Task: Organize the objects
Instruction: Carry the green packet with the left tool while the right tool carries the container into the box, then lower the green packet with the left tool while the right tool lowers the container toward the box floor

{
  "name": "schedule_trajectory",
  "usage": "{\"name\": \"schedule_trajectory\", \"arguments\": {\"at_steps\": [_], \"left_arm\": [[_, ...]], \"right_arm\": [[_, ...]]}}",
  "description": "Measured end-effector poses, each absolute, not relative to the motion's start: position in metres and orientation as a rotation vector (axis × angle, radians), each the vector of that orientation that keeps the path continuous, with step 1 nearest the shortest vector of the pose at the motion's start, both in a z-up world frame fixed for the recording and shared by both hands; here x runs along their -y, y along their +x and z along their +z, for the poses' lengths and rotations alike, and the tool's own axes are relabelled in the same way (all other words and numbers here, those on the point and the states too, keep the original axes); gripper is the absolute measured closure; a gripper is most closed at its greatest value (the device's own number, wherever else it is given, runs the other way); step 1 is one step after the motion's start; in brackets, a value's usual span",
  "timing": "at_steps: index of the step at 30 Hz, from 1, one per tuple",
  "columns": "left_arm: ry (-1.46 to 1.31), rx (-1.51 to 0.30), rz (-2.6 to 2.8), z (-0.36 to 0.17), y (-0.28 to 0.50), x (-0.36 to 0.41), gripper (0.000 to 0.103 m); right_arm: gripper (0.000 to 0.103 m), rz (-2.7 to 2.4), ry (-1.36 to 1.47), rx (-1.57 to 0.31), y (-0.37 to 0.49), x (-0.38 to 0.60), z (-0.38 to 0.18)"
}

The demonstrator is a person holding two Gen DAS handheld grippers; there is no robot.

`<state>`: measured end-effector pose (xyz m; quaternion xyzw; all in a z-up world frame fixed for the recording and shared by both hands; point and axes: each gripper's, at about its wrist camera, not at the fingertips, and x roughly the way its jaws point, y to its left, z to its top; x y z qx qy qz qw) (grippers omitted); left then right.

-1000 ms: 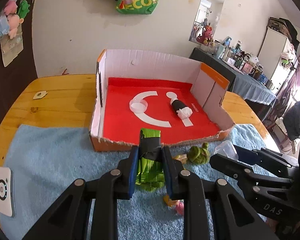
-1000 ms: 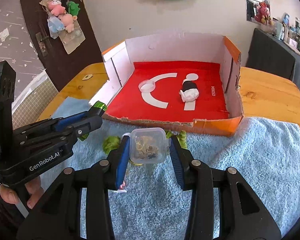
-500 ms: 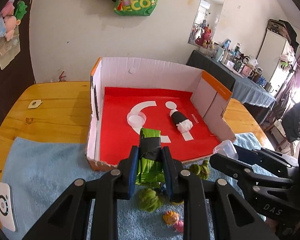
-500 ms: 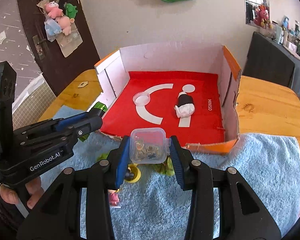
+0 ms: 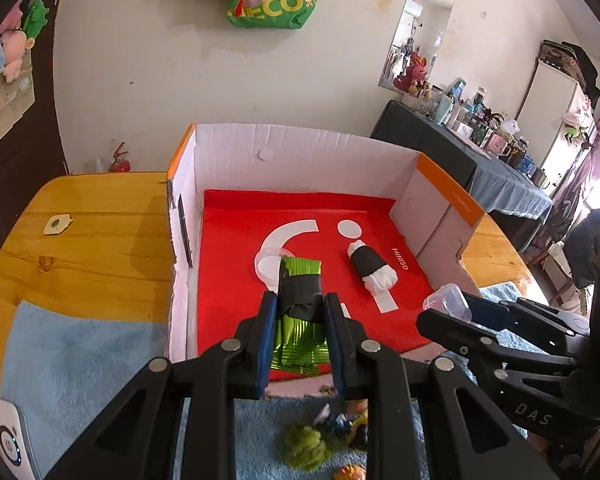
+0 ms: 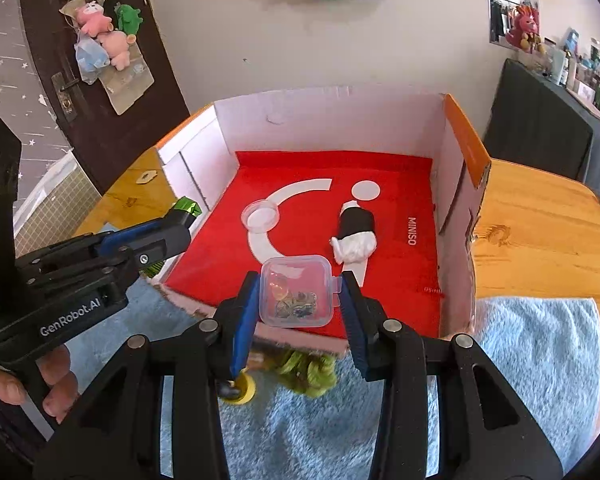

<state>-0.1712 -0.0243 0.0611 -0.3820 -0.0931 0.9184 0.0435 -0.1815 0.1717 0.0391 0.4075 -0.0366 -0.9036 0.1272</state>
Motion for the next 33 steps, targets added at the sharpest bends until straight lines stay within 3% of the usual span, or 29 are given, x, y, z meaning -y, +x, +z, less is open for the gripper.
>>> {"name": "schedule_trajectory", "arguments": {"at_steps": [33], "left_arm": [[-1.478, 0.231, 2.653, 0.003, -0.22, 0.023, 0.079]], "right_arm": [[0.065, -2.552, 1.474, -0.009, -0.234, -0.182, -0.01]]}}
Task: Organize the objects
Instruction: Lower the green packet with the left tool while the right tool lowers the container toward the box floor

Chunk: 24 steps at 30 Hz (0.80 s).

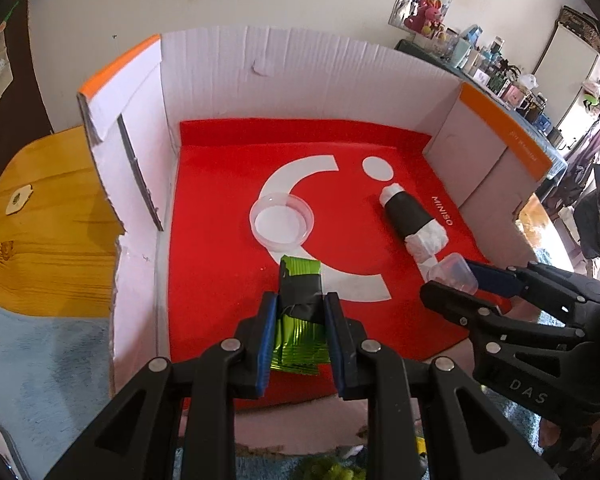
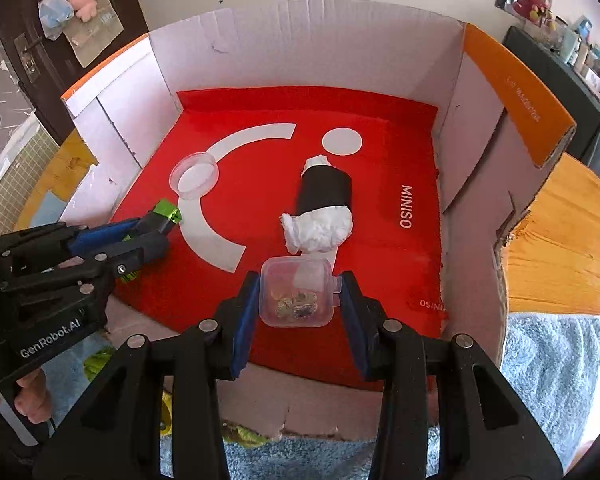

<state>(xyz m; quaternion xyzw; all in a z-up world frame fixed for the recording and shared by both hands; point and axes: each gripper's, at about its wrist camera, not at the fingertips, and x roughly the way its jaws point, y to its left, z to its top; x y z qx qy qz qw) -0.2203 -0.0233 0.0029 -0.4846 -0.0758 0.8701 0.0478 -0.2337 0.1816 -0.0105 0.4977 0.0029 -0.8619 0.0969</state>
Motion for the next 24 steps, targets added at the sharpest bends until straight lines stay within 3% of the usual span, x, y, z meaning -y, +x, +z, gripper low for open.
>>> {"name": "schedule_trajectory", "arguments": {"at_steps": [24], "left_arm": [[-1.485, 0.233, 2.683, -0.001, -0.248, 0.028, 0.079]], "right_arm": [[0.065, -2.62, 1.39, 0.053, -0.251, -0.181, -0.009]]}}
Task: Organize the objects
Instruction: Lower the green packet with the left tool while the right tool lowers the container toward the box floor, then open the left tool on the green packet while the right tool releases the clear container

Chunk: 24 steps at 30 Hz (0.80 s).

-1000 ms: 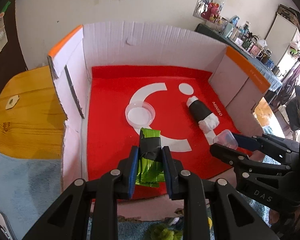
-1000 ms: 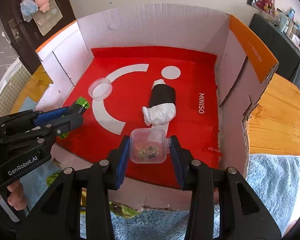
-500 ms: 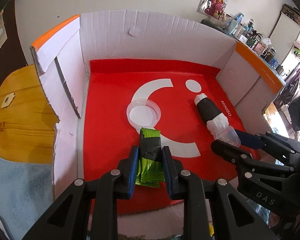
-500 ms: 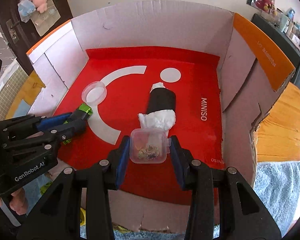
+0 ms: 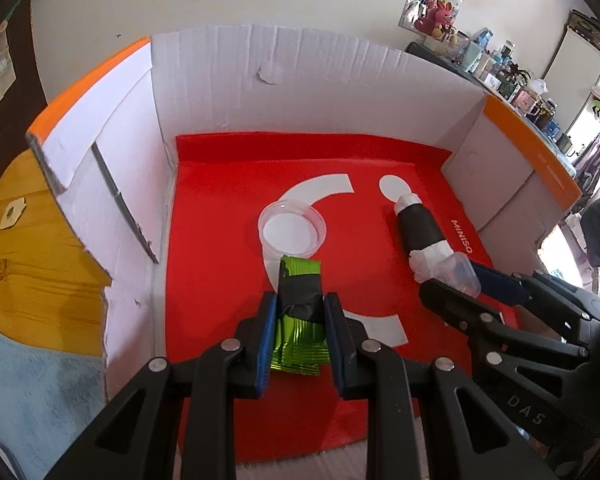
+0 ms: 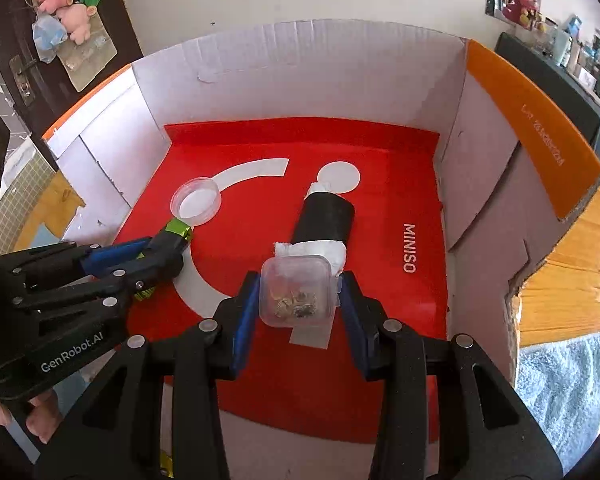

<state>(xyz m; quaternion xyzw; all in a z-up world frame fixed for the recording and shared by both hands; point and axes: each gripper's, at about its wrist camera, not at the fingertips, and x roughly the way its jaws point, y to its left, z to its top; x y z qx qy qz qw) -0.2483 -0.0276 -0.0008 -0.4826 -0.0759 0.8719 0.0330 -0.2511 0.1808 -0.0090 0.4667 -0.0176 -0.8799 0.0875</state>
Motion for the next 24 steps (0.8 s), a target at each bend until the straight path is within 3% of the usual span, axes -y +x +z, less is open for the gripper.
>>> {"name": "schedule_trajectory", "arguments": {"at_steps": [24], "left_arm": [[-1.477, 0.276, 2.701, -0.004, -0.259, 0.035, 0.079]], "right_arm": [[0.065, -2.618, 1.409, 0.024, -0.264, -0.173, -0.015]]}}
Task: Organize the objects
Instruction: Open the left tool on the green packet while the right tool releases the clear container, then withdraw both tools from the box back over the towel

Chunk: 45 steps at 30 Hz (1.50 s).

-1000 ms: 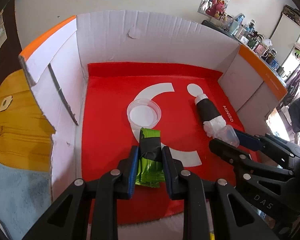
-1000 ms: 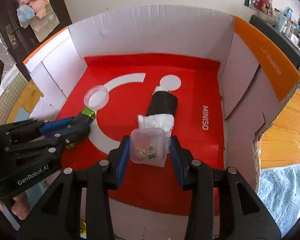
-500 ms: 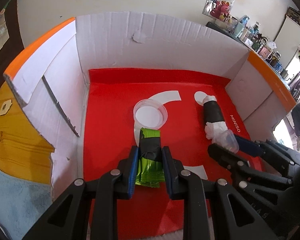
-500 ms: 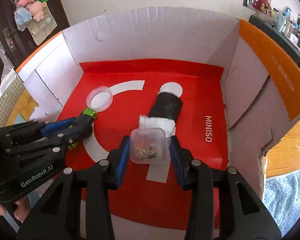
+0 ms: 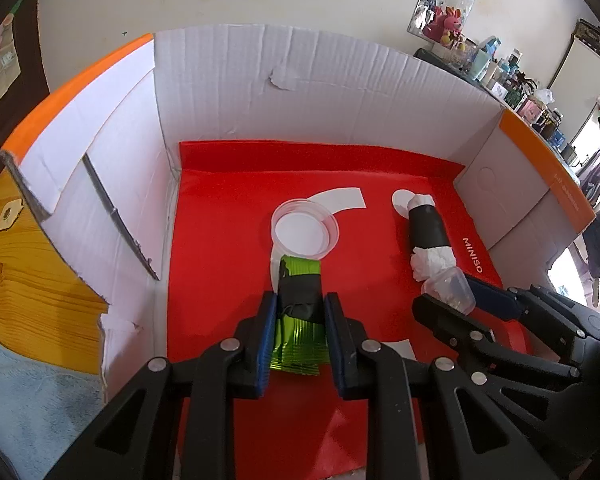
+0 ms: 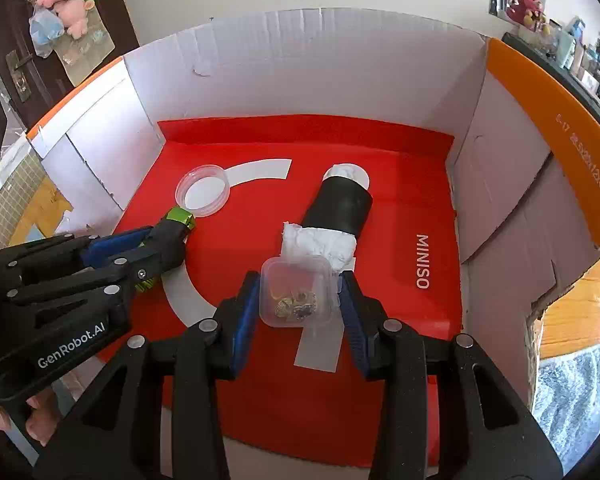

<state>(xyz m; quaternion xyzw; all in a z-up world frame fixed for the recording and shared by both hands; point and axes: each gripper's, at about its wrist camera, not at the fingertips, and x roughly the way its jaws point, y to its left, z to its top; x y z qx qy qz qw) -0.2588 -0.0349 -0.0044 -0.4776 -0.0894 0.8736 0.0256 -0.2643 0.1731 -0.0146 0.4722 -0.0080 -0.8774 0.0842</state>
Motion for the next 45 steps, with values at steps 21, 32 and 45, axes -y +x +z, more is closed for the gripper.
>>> {"name": "schedule_trajectory", "arguments": {"at_steps": [21, 32, 45], "left_arm": [[-1.474, 0.271, 2.694, -0.001, -0.254, 0.038, 0.078], [-1.442, 0.256, 2.71, 0.008, -0.247, 0.032, 0.072], [-1.396, 0.243, 2.737, 0.023, -0.23, 0.026, 0.062]], "right_arm": [[0.058, -2.613, 1.407, 0.032, -0.262, -0.172, -0.013], [0.054, -2.625, 1.393, 0.021, -0.258, -0.17, -0.008], [0.043, -2.648, 1.354, 0.022, -0.24, -0.17, 0.005]]}}
